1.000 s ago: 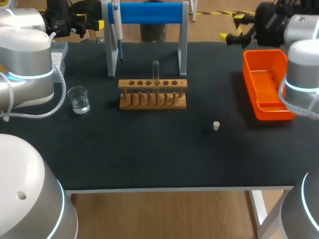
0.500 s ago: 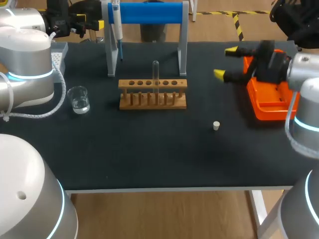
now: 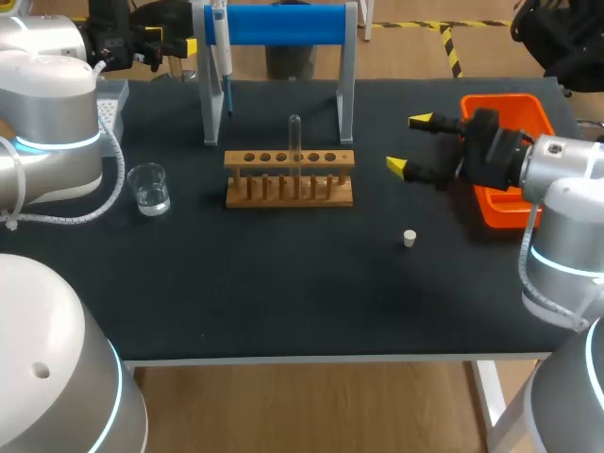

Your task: Invert the test tube, pick up the pipette, mount the tip to pipette, aspirate from beaker and dispense into the tube, eject the tip, return the pipette, and cap with the stopper.

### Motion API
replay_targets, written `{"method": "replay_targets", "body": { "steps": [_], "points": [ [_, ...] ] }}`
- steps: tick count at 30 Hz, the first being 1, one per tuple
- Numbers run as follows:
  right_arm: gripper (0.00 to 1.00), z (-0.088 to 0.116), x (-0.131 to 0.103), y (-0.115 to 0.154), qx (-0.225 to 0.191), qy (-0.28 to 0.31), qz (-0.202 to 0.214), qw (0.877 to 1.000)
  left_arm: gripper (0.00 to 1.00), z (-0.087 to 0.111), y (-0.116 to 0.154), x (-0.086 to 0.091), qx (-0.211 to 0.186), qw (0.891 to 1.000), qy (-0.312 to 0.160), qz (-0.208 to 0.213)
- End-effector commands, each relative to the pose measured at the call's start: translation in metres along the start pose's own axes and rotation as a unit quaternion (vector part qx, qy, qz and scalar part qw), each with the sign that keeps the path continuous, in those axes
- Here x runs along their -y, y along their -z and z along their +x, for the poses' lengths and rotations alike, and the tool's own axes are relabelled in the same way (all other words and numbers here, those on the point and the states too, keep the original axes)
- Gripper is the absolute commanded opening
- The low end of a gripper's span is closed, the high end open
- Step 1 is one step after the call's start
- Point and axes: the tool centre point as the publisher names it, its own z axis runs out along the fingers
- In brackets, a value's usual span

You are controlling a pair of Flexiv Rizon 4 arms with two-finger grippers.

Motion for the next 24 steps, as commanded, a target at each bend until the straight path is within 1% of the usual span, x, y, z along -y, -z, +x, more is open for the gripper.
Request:
{"method": "replay_targets", "body": {
  "steps": [1, 8, 9, 11, 13, 14, 15, 17, 19, 24],
  "points": [
    [1.0, 0.002, 0.0, -0.001, 0.006, 0.0, -0.001, 1.0, 1.0, 0.0, 0.0, -0.001, 0.001, 1.0, 0.0, 0.001],
    [1.0, 0.002, 0.0, -0.001, 0.006, 0.0, -0.001, 1.0, 1.0, 0.0, 0.0, -0.001, 0.001, 1.0, 0.0, 0.001],
    [1.0, 0.002, 0.0, -0.001, 0.006, 0.0, -0.001, 1.0, 1.0, 0.006, 0.003, -0.003, -0.007, 1.0, -0.007, 0.011],
    [1.0, 0.002, 0.0, -0.001, 0.006, 0.0, -0.001, 1.0, 1.0, 0.022, 0.009, -0.012, -0.008, 0.999, -0.02, 0.024],
    [1.0, 0.002, 0.0, -0.001, 0.006, 0.0, -0.001, 1.0, 1.0, 0.038, 0.016, -0.025, -0.008, 0.999, -0.035, 0.029],
    [1.0, 0.002, 0.0, -0.001, 0.006, 0.0, -0.001, 1.0, 1.0, 0.045, 0.02, -0.032, -0.005, 0.999, -0.034, 0.034],
    [1.0, 0.002, 0.0, -0.001, 0.006, 0.0, -0.001, 1.0, 1.0, 0.054, 0.026, -0.04, 0.003, 0.998, -0.038, 0.041],
    [1.0, 0.002, 0.0, -0.001, 0.006, 0.0, -0.001, 1.0, 1.0, 0.073, 0.038, -0.053, -0.001, 0.997, -0.052, 0.065],
    [1.0, 0.002, 0.0, -0.001, 0.006, 0.0, -0.001, 1.0, 1.0, 0.087, 0.045, -0.065, 0.001, 0.996, -0.061, 0.072],
    [1.0, 0.002, 0.0, -0.001, 0.006, 0.0, -0.001, 1.0, 1.0, 0.127, 0.062, -0.092, -0.023, 0.99, -0.101, 0.093]
  ]
}}
